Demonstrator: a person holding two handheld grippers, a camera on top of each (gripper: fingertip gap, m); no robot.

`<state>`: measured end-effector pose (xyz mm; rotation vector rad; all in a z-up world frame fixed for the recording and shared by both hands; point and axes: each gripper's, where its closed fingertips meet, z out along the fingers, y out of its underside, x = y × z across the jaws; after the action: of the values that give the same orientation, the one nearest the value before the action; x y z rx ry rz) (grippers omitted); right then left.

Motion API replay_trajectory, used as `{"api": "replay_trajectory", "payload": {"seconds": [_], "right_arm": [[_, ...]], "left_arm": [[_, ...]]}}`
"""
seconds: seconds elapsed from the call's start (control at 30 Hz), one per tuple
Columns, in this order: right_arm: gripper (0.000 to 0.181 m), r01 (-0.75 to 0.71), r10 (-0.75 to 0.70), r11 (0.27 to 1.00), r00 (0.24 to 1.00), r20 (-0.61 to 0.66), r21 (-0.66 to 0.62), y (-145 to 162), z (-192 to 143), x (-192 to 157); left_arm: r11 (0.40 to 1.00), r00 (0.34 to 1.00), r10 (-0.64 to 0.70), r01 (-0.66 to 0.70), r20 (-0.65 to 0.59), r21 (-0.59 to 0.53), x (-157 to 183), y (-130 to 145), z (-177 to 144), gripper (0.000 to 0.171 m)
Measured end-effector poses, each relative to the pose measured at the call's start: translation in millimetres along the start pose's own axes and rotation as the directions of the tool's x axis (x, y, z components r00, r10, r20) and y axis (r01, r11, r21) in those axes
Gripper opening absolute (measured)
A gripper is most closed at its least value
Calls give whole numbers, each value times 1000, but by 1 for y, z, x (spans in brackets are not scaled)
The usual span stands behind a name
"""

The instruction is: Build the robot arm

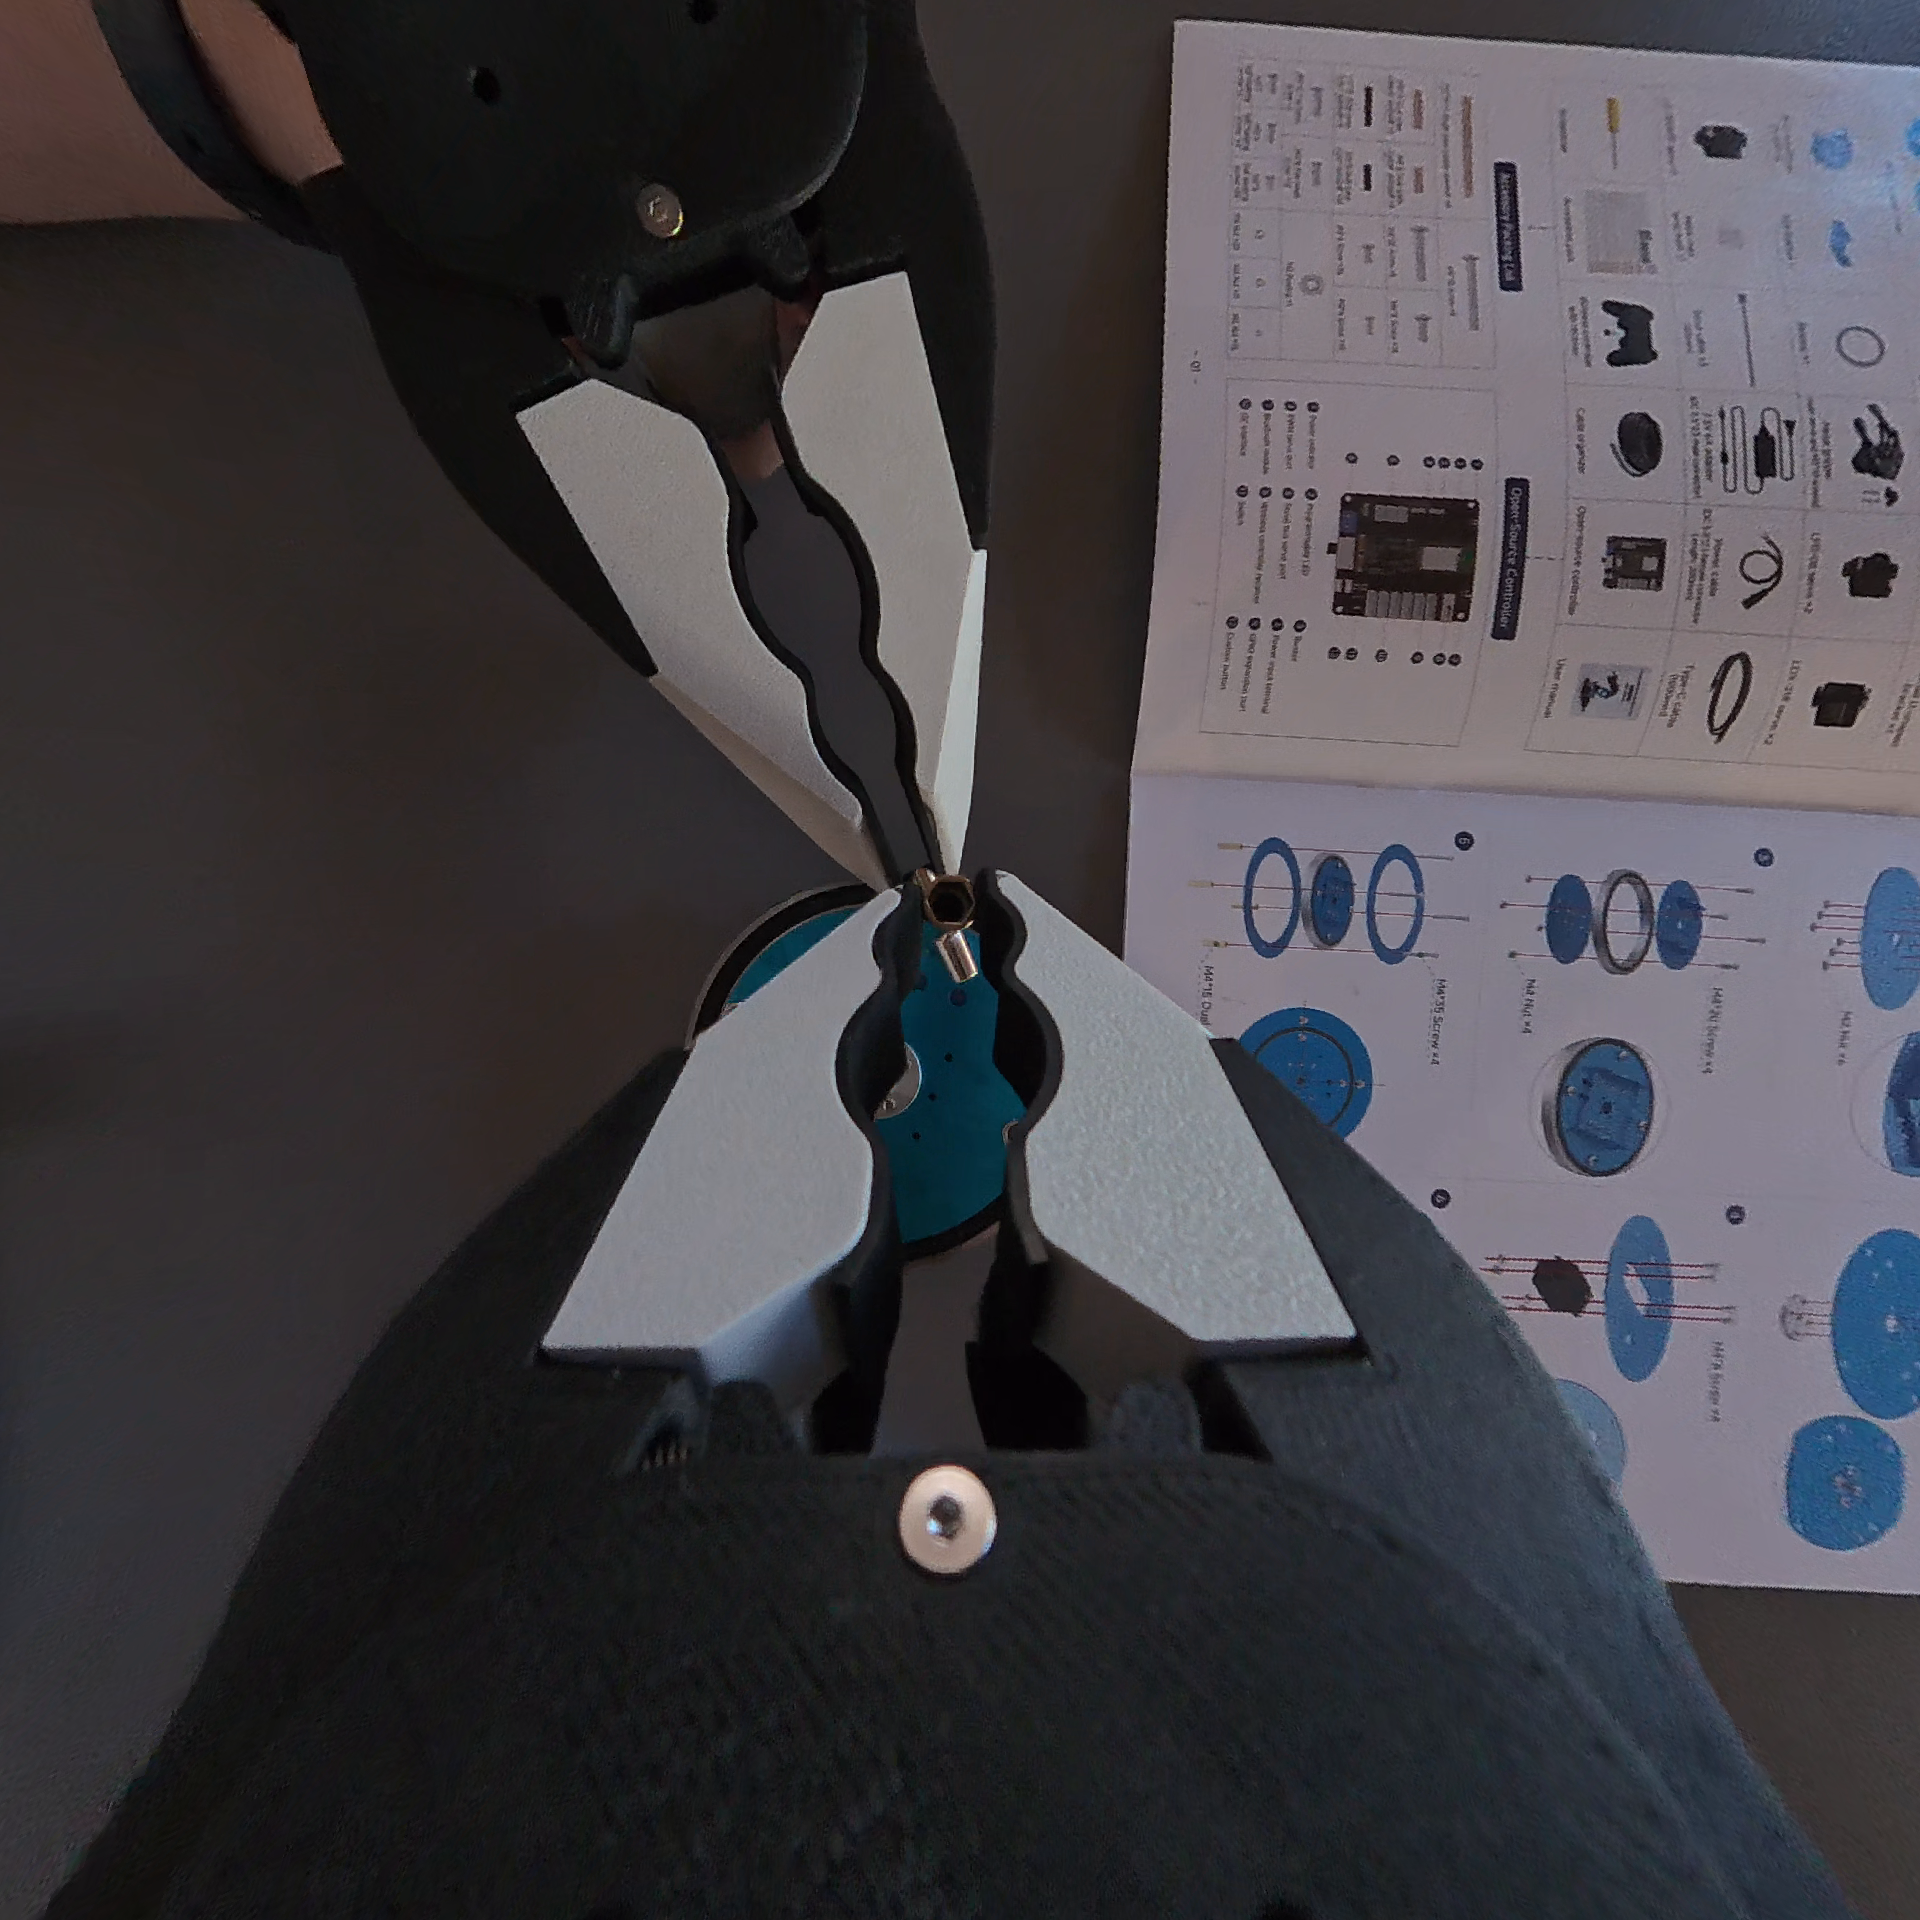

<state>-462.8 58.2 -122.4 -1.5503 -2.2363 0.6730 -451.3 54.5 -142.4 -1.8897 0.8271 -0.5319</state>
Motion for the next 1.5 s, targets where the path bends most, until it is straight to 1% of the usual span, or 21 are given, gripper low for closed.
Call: {"api": "replay_trajectory", "payload": {"seconds": [0.13,0.33,0.4,0.5,0.63,0.73,0.77,0.83,0.9,0.93,0.97,1.0,1.1,1.13,1.2,1.23,1.27,1.3,1.37,1.43,1.5], "right_arm": [[10,-12,11,1000,1000,-8,-18,3,-2,1],[10,-20,21,1000,999,-45,8,1,-1,1],[10,-27,29,999,999,-46,23,1,-3,2],[10,-49,52,997,998,-41,64,-2,-9,5],[9,-93,94,978,996,-1,186,-14,-27,7],[9,-65,59,938,998,27,342,-30,-43,3],[9,-69,62,920,998,32,387,-34,-47,2],[8,-113,80,867,993,88,485,-43,-56,-1],[9,-193,114,802,978,172,566,-52,-65,-1],[9,-235,126,774,967,221,588,-55,-68,-2],[9,-263,130,755,958,257,601,-57,-69,-3],[9,-279,130,741,952,277,612,-58,-70,-3],[9,-336,124,723,923,365,604,-57,-71,-6],[9,-335,111,734,917,383,591,-55,-70,-7],[9,-279,76,804,924,375,526,-44,-63,-11],[12,-228,52,838,937,345,496,-39,-59,-13],[23,-170,26,863,955,295,476,-36,-56,-13],[29,-107,-9,882,970,243,458,-35,-54,-14],[29,28,-88,921,987,138,389,-31,-47,-18],[30,143,-161,943,986,36,300,-27,-40,-18],[22,218,-229,950,973,25,222,-21,-33,-26]], "left_arm": [[1000,1000,-4,4,5,6,0,-1,1,6],[1000,1000,-14,14,7,6,-1,-1,1,6],[999,1000,-22,22,2,27,0,-4,0,11],[996,998,-62,64,-26,66,1,-11,-5,22],[989,995,-96,99,-32,113,-2,-15,-12,24],[965,988,-139,150,-62,217,1,-32,-18,28],[949,985,-153,169,-78,268,2,-41,-22,28],[912,981,-170,191,-89,362,2,-56,-33,24],[888,989,-132,148,-68,436,3,-67,-44,16],[888,993,-113,114,-29,446,1,-70,-48,9],[888,995,-102,86,11,452,-1,-72,-52,7],[889,995,-94,72,25,452,-1,-74,-55,6],[905,995,-100,87,9,416,3,-75,-57,6],[916,994,-106,99,-3,390,5,-74,-57,6],[941,991,-130,136,-42,310,10,-68,-54,6],[949,987,-150,161,-60,270,12,-65,-52,6],[954,984,-162,175,-75,242,14,-63,-51,6],[958,983,-164,179,-83,224,17,-61,-50,6],[966,983,-163,177,-87,186,20,-57,-45,6],[980,985,-146,156,-88,126,25,-50,-39,6],[990,991,-113,119,-76,76,28,-43,-34,6]]}}
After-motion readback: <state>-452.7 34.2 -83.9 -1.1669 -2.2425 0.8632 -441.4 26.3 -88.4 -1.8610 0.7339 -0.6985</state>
